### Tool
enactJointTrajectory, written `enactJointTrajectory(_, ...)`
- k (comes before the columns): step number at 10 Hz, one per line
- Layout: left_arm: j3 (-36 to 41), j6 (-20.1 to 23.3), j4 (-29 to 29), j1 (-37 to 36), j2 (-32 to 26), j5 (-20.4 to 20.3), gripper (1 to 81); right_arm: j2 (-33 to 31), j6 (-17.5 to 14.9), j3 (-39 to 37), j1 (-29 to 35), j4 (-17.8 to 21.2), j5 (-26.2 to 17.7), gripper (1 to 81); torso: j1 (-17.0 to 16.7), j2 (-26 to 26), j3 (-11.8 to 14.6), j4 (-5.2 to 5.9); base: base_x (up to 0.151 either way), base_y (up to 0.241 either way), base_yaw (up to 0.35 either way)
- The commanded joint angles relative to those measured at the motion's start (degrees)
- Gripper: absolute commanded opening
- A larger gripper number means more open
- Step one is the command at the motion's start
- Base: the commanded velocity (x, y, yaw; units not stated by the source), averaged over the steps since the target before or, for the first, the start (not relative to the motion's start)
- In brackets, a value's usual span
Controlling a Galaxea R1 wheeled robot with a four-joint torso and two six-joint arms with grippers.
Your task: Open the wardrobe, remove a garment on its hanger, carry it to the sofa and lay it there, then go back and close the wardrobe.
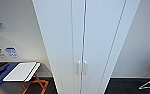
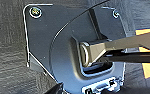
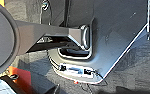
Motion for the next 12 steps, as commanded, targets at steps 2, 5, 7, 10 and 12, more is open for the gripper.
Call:
enactJointTrajectory(2, 8.05, 0.0, 0.68, -1.34, -6.21, 2.81, 81.1, -6.45, -0.07, 8.62, 2.47, -0.51, -3.61, 81.1, -0.02, 0.0, 0.0, 0.0, 0.0, 0.0, 0.0)
enactJointTrajectory(5, 21.31, 0.09, 0.68, -5.11, -15.7, 3.25, 81.1, -18.05, 0.37, 23.82, 7.83, -0.24, -3.61, 81.1, -0.02, 0.0, 0.0, 0.0, 0.0, 0.0, 0.0)
enactJointTrajectory(7, 31.33, 0.09, 0.77, -8.63, -23.08, 3.08, 81.1, -25.0, 0.63, 31.56, 12.4, -0.16, -3.61, 81.1, -0.02, 0.0, -0.02, 0.0, 0.0, 0.0, 0.0)
enactJointTrajectory(10, 42.78, 0.17, 0.77, -15.83, -32.32, 3.34, 81.1, -32.57, 0.55, 41.59, 20.66, -0.24, -3.61, 81.1, -0.02, 0.0, -0.02, 0.0, 0.0, 0.0, 0.0)
enactJointTrajectory(12, 48.93, 0.17, 0.86, -21.88, -37.33, 3.6, 81.1, -36.87, 0.81, 48.61, 28.65, 0.19, -4.14, 81.1, -0.02, 0.0, -0.04, 0.0, 0.0, 0.0, 0.0)
